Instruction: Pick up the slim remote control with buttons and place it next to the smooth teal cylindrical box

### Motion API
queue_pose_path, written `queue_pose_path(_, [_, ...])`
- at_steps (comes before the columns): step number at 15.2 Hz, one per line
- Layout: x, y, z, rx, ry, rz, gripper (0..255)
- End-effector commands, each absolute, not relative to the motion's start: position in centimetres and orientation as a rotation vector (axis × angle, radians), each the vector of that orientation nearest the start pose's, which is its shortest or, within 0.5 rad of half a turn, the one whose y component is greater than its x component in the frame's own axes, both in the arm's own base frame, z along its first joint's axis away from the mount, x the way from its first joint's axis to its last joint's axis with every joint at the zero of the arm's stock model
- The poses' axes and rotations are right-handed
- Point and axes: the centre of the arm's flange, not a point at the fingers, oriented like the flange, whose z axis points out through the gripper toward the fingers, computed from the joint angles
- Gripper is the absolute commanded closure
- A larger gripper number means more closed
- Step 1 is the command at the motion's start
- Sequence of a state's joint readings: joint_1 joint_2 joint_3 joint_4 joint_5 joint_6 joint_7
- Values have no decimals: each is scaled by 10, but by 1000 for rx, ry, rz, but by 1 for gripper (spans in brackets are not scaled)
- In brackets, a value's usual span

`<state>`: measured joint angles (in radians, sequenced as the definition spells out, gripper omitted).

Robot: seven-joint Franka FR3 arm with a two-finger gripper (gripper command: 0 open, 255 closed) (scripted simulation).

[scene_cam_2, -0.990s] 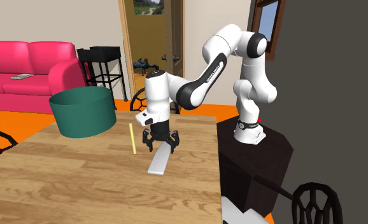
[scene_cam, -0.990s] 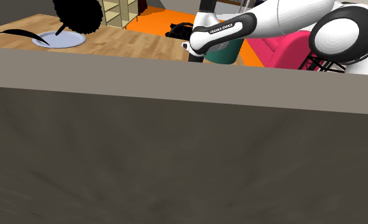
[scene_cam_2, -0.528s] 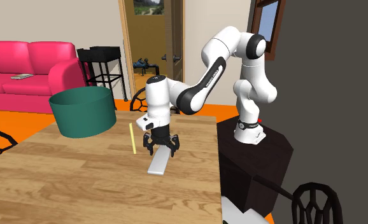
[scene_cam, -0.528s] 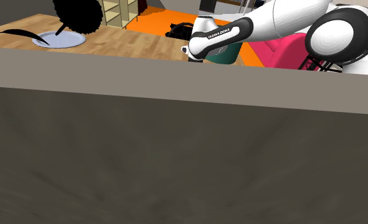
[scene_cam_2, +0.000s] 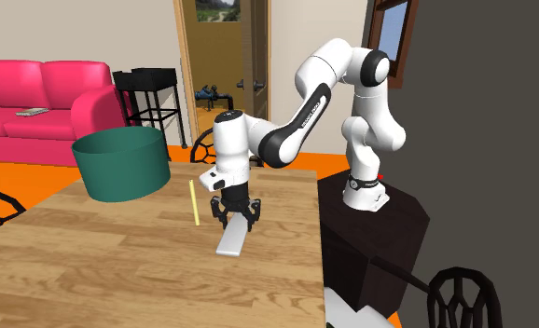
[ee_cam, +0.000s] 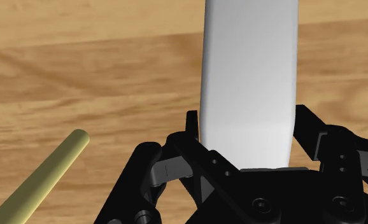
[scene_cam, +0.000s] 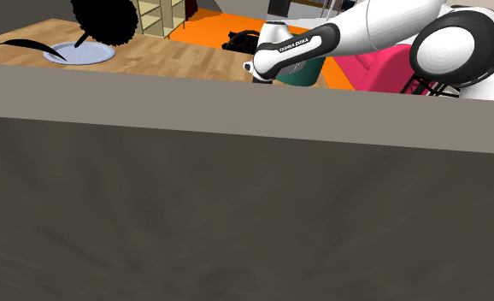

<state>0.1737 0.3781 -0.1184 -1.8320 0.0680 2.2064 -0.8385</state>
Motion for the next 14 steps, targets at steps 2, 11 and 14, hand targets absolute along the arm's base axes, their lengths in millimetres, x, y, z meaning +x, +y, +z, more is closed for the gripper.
queue_pose_path(2, [637, 43, 327, -2845, -1308, -6, 255])
queue_pose_path(11, [637, 43, 359, -2845, -1308, -6, 255])
queue_pose_path(14, [637, 43, 375, -2845, -1308, -6, 255])
